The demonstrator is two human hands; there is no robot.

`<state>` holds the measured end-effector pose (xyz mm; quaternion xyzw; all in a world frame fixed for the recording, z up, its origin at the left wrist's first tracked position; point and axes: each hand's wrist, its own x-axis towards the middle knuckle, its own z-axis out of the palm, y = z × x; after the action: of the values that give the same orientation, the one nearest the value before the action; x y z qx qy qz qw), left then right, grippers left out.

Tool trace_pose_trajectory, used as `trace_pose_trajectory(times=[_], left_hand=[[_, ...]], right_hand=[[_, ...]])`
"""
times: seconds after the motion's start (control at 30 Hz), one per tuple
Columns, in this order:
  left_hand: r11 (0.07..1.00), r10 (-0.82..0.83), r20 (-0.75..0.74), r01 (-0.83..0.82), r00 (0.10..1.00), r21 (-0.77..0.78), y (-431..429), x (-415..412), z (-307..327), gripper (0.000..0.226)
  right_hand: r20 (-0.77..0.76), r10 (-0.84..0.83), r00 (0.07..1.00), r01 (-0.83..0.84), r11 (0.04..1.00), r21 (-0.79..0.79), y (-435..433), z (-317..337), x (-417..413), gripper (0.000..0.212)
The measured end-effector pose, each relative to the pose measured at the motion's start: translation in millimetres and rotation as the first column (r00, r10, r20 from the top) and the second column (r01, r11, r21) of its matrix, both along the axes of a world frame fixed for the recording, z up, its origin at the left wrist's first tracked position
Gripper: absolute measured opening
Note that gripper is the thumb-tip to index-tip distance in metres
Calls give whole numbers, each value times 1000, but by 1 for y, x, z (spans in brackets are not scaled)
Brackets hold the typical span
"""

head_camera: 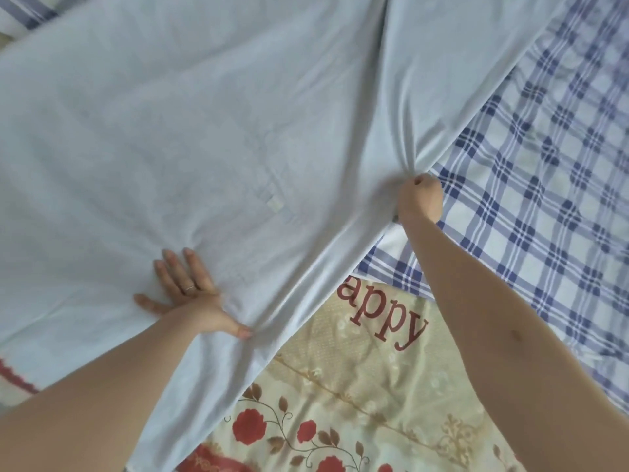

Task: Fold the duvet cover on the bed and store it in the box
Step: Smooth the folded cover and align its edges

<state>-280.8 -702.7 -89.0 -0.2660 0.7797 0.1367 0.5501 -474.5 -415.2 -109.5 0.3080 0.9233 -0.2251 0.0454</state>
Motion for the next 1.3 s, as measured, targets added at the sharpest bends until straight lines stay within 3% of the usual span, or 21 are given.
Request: trace_pose_trajectory(times=[0.13,0.23,0.3,0.33,0.37,0.4,0.43,0.47,0.5,0.53,0.57,0.6,0.63,0.7,0.77,0.8,0.83,0.87,0.93,1.2,1.3], left_hand=[[1000,3,17,-3,1000,-8,3,0,-1,177],[1000,3,12,-3,1000,1,4,-3,-3,177],[1000,8,-1,-7,1000,10,5,-4,-2,176],[1000,10,-4,-10,1000,12,4,-5,-2,176],[1000,16,-2,-16,1000,12,3,-5,-2,176],[1000,19,-4,-19,1000,8,2,-4,-2,176],[1000,17,-10,-17,1000,8,2,-3,-2,176],[1000,15,-12,-15,1000,10,2,-2,-2,176],[1000,11,-18,-10,1000,11,1,-2,-2,176],[1000,16,-18,-15,1000,12,1,-3,-2,176],[1000,15,-16,-15,1000,14,0,-1,-2,176],[1000,13,-18,-13,1000,25,-1,-2,-2,176],[999,9,-18,-8,1000,31,-1,0,-2,176],[999,22,-18,-22,1000,35,-2,-1,-1,176],[999,12,-29,-10,1000,40,-3,-1,1,175],[999,7,-34,-6,999,46,-3,-1,1,175],[999,5,-39,-3,999,54,-3,0,1,175],[998,9,-41,-7,999,62,-3,1,1,175],[998,16,-42,-13,999,64,-3,2,4,175],[998,4,-45,-1,999,58,-3,3,5,176],[999,-3,-46,6,999,54,-2,4,5,176]], right_hand=[[12,-87,996,88,993,-80,16,-3,15,19],[-64,-164,984,169,983,67,-5,3,1,25],[-254,46,966,20,967,254,-37,8,1,38],[-326,283,902,-193,940,280,-59,8,7,42],[-308,569,763,-503,821,270,-82,7,19,48],[-226,831,508,-797,553,243,-101,1,38,55],[-108,980,166,-947,189,260,-108,-10,55,59],[19,995,-98,-941,-99,324,-102,-19,68,59],[112,976,-185,-891,-215,400,-88,-26,72,58],[189,979,-79,-885,-156,438,-66,-33,71,59],[239,954,184,-898,64,435,-38,-36,70,63],[265,834,484,-840,359,407,-12,-35,65,67],[291,644,707,-706,620,343,6,-29,61,69],[237,416,878,-464,862,203,12,-10,54,67],[-63,133,989,-133,991,4,-2,2,46,54],[-137,-90,987,68,985,-156,-13,9,40,43],[-102,-274,956,232,923,-307,-19,12,34,31],[-8,-330,944,305,881,-360,-22,14,30,23],[106,-256,961,277,889,-364,-28,18,32,24],[47,-133,990,140,953,-268,-14,20,51,23],[-46,17,999,-31,945,-327,-20,17,56,20]])
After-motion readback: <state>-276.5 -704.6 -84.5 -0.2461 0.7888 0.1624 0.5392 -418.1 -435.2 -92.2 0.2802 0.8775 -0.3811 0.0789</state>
